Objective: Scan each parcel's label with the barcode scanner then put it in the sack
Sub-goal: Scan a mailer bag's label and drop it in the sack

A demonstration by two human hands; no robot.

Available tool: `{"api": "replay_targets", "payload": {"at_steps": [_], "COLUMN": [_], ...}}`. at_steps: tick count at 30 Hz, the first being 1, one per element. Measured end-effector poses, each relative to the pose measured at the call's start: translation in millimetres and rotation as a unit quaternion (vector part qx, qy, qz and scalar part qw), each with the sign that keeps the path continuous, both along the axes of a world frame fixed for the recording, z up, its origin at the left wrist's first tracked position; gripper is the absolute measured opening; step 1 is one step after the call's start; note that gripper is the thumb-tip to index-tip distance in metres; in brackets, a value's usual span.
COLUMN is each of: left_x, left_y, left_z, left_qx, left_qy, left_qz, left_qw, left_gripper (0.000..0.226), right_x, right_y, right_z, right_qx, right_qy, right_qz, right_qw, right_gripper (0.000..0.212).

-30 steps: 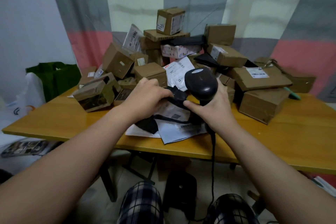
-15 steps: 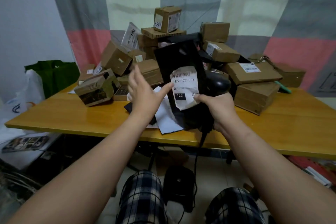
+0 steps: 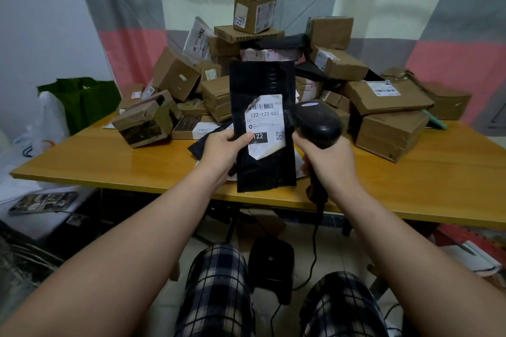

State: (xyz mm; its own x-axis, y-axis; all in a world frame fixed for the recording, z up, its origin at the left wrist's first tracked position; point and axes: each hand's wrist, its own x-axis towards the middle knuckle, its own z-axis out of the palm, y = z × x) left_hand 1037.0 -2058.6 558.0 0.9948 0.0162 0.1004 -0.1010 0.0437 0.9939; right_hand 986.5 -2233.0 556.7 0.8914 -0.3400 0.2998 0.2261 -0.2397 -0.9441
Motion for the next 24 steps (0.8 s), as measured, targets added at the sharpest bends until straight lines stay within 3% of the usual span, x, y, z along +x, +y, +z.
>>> {"api": "replay_targets", "payload": {"at_steps": [3, 9, 16, 24], "left_x": [4, 9, 21, 28], "left_y": [0, -2, 4, 6], "left_z": [-3, -4, -8, -13], "left_qx": [-0.022, -0.029, 0.103, 0.163], "left_qy": [0.03, 0.027, -0.039, -0.097], "left_qz": [0.001, 0.009, 0.036, 0.064], "left_qw": [0.999, 0.999, 0.993, 0.98], "left_gripper": [0.015, 0.02, 0.017, 0.018], "right_x": [-5, -6, -13, -12], "right_y": [6, 10, 11, 12], "right_z": [1, 3, 3, 0], "right_qx": [-0.038, 0.009, -0.006, 0.012], "right_qy": [-0.004, 0.006, 0.006, 0.016], "right_qz": [0.046, 0.066, 0.082, 0.083], "right_qw": [0.998, 0.998, 0.997, 0.996], "right_gripper": [0.027, 0.029, 0.025, 0.029]}}
